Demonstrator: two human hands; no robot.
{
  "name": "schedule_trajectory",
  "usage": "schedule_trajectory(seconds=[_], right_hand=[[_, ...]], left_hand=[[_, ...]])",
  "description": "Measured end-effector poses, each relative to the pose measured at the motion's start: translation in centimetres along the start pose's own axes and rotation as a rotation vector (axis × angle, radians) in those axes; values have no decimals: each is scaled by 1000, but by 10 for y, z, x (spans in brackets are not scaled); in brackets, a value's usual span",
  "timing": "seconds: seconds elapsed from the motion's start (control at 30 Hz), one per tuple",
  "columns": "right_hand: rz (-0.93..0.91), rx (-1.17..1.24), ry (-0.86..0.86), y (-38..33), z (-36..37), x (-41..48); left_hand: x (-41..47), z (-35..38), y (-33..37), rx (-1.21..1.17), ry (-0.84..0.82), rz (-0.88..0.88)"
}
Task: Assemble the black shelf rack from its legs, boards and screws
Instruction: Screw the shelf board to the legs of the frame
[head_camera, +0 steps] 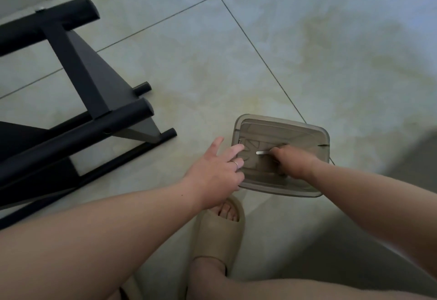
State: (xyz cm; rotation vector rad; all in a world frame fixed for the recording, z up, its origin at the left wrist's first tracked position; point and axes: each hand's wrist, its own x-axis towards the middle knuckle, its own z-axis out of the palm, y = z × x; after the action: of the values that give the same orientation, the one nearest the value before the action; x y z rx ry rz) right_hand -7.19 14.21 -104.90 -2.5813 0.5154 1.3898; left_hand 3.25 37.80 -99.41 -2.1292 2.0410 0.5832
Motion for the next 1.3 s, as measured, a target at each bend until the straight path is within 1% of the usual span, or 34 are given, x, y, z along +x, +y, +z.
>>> schedule_trajectory(seconds=[0.1,0.23,0.33,0.43,0.5,0.57,0.67,0.83,0.87,0.93,1.03,1.1,1.23,1.3], right_hand=[[57,176,106,-1,-6,-9],[87,402,287,-2,-25,-33],[67,550,393,-6,-49,-61],[5,802,473,-24,-86,-95],[-52,888,508,-41,-116,-123],[-127,917,540,-60,-144,-154],[-246,959,589,-96,-172,-202],[-400,1071,549,-165,-177,-258],[-412,1106,547,-177,-174,-263],[-428,1190,534,-198,-163,-267],[-426,1296,501,-218,-145,-261],[-419,1325,483,-225,-141,-253],[-436,1292,450,-232,-144,-238],[-446,1258,446,-235,-145,-231]], left_hand=[[2,-9,1,20,-34,2],[-4,-35,-4,8,-30,-31],[-19,-67,-13,45,8,6],[-44,-106,-21,73,51,12],[-64,-132,-26,53,99,-51],[-86,-154,-30,-25,179,-176],[-128,-177,-39,-294,338,-452],[-197,-190,-60,-585,472,-820],[-208,-187,-64,-648,484,-878],[-226,-175,-71,-764,457,-948],[-242,-153,-79,-864,373,-991],[-245,-142,-85,-903,340,-993],[-236,-133,-95,-965,359,-986],[-227,-130,-100,-966,333,-971]])
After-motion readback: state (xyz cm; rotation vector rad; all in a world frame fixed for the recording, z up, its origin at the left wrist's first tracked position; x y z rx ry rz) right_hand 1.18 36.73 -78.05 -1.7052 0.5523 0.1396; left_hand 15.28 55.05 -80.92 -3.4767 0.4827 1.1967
